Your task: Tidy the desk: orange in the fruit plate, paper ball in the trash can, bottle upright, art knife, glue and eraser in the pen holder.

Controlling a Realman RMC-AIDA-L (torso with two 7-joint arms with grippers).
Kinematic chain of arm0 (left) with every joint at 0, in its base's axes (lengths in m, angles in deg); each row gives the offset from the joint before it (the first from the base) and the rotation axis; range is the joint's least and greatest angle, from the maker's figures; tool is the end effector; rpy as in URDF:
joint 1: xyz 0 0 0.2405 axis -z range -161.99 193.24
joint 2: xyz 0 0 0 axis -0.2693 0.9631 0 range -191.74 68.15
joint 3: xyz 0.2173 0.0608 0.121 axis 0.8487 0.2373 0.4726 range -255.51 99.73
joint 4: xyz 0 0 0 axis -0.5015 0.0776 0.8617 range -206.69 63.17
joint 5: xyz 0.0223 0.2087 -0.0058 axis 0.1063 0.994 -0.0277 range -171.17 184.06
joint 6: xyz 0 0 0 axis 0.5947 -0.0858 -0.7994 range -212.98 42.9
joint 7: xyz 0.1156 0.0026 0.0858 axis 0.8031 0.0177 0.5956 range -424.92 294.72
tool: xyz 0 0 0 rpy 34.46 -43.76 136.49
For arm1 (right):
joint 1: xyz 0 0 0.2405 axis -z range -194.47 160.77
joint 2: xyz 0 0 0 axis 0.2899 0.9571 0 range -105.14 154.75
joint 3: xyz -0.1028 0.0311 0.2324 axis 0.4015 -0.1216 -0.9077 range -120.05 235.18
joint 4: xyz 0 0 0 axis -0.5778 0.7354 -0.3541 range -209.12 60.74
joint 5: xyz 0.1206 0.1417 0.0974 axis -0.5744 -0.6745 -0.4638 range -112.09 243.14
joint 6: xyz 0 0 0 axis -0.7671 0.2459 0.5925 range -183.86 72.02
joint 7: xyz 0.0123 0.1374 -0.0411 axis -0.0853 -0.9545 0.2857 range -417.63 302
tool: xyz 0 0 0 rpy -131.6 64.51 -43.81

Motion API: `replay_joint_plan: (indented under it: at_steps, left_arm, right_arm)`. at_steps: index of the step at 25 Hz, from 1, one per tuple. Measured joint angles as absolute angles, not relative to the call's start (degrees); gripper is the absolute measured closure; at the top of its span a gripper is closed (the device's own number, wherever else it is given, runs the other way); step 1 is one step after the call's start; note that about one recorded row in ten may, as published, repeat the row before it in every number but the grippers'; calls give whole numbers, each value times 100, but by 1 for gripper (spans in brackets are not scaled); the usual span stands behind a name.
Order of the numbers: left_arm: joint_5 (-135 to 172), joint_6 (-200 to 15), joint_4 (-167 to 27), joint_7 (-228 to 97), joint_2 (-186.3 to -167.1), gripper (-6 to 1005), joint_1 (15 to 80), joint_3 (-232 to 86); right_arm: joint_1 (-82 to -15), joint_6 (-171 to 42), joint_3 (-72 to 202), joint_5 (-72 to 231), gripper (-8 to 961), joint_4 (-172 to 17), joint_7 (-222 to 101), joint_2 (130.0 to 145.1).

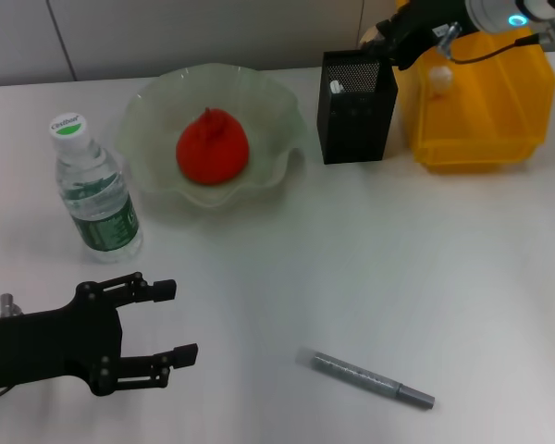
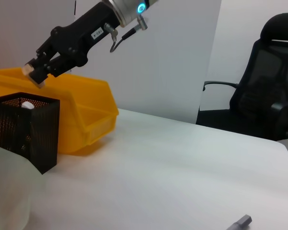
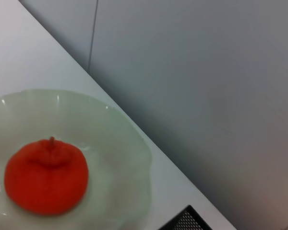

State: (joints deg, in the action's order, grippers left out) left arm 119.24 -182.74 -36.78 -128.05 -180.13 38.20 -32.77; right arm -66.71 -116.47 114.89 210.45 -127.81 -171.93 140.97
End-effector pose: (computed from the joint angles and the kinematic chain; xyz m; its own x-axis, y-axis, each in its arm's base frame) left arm -0.2867 0.2688 -0.0125 0.8456 0.2022 0.4941 0.2778 -0.9570 -0.0839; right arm 0.1644 0.4709 0.0434 0.9511 -0.3086 -0.0113 -0.2453 -0.7328 -0.6347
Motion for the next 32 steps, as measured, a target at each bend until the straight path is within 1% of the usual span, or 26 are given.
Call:
replay_joint_plan:
  at_steps: [11, 17, 22, 23, 24, 25, 28, 30, 31, 32]
  left_arm:
    - [11910, -18313, -3678, -12889, -18027, 165, 3847, -3290]
    - [11910, -18306, -3678, -12891, -18027, 165, 3861, -3289]
    - [11910, -18303, -3678, -12891, -18027, 165, 3851, -3289]
    - [11910, -18306, -3678, -12891, -18026, 165, 3849, -3290]
    - [11911, -18316, -3678, -12891, -18024, 164, 3843, -3290]
    - [11911, -18316, -3678, -12891, -18024, 164, 3843, -3290]
    - [11912, -18322, -3678, -12891, -18018, 164, 3833, -3290]
    - [11912, -18322, -3678, -12889, -18018, 164, 3829, -3289]
    - [11912, -18322, -3678, -12887, -18018, 164, 3826, -3290]
    - [11912, -18322, -3678, -12884, -18018, 164, 3827, -3286]
  right_arm:
    - [-6637, -11124, 11351, 20630, 700, -12313, -16814, 14045]
    - [-6597, -11114, 11347, 20565, 544, -12339, -16700, 14054]
    - [-6572, -11300, 11357, 20557, 380, -12463, -16783, 14092]
    - [-6544, -11485, 11374, 20560, 348, -12599, -16924, 14113]
    - [-6461, -11937, 11409, 20587, 315, -13022, -17283, 14185]
    - [-6461, -11937, 11409, 20587, 282, -13022, -17283, 14185]
    - [-6295, -12894, 11582, 20640, 182, -13886, -18045, 14326]
    - [-6198, -13496, 11993, 20740, 116, -14447, -18752, 14367]
    - [-6153, -13990, 12493, 20936, 116, -14877, -19408, 14374]
    - [-6153, -13990, 12493, 20936, 116, -14877, -19408, 14374]
